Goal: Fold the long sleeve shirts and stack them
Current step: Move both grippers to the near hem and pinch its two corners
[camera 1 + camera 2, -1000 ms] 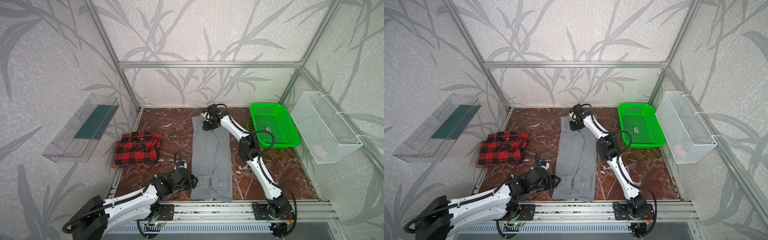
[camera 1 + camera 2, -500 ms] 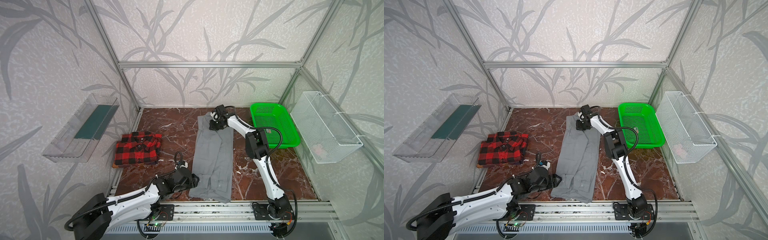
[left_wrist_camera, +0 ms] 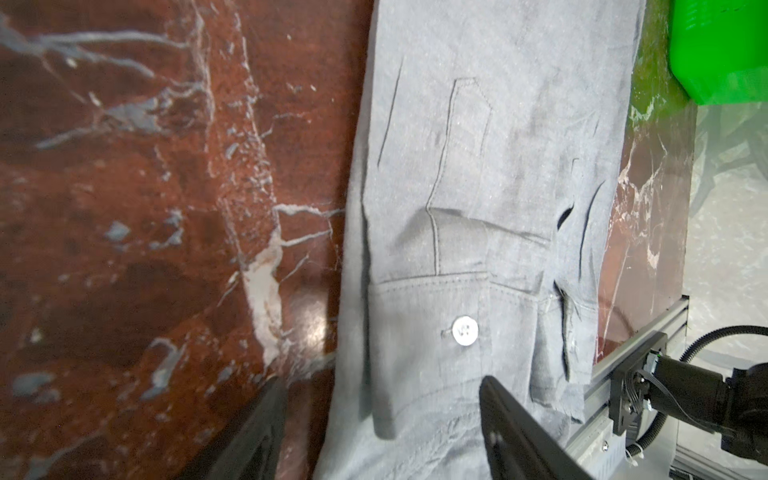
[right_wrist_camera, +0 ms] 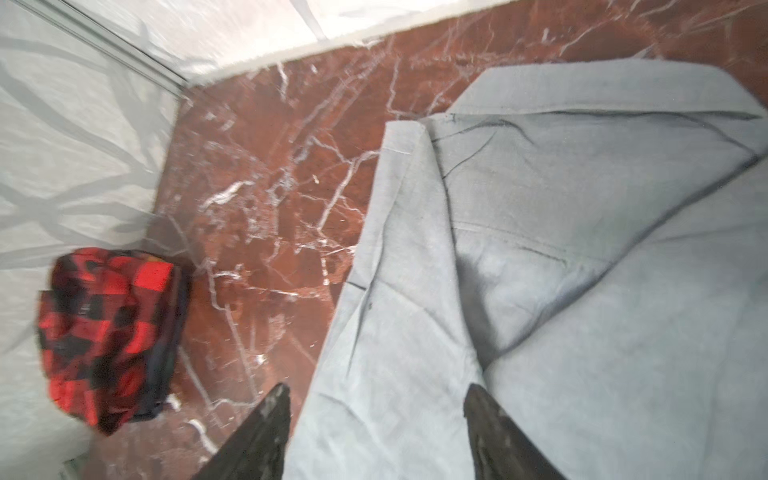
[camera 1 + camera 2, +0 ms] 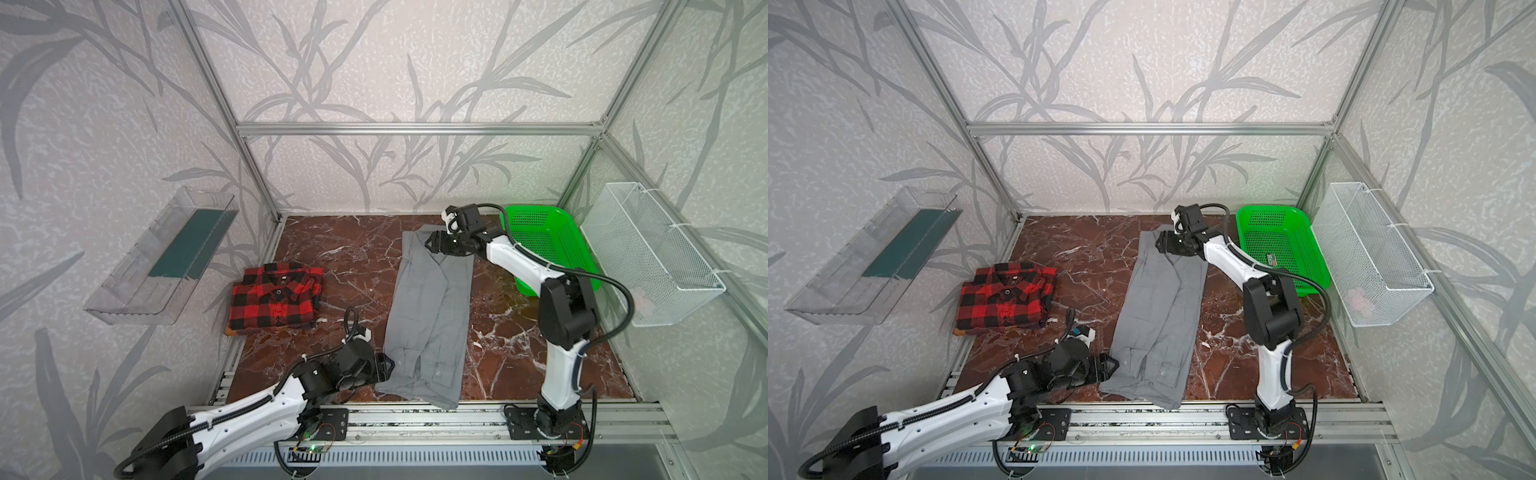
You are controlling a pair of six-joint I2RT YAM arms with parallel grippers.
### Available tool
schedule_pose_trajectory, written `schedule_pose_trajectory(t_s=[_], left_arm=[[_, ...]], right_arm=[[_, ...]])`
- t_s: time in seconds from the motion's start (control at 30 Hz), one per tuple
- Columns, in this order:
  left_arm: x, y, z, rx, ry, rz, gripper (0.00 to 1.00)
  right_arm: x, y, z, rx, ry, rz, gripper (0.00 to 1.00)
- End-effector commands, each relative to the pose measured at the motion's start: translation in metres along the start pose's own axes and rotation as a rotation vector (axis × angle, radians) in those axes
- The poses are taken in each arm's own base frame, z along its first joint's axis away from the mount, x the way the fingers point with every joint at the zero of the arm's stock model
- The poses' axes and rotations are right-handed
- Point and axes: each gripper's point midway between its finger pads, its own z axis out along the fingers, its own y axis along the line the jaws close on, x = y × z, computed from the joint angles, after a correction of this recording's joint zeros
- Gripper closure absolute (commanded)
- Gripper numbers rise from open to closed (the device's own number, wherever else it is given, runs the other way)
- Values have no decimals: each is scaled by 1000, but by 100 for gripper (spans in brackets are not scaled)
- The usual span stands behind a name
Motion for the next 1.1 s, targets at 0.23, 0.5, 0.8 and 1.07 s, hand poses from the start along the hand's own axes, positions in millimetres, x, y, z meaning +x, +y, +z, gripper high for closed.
schedule_pose_trajectory(t_s=[0.23,0.5,0.8,1.07], left_arm=[[34,17,5,-13,152,15,23],[49,16,9,-8,241,29,23],[57,22,10,-9,268,7,24],[61,26,12,-28,285,-13,24]], right_arm=[[186,-26,-91,26,128,202,31],[295,-39,-133,46,199,337,32],[348,-42,-133,42,270,407,33],[372,-34,-113,34,333,420,34]])
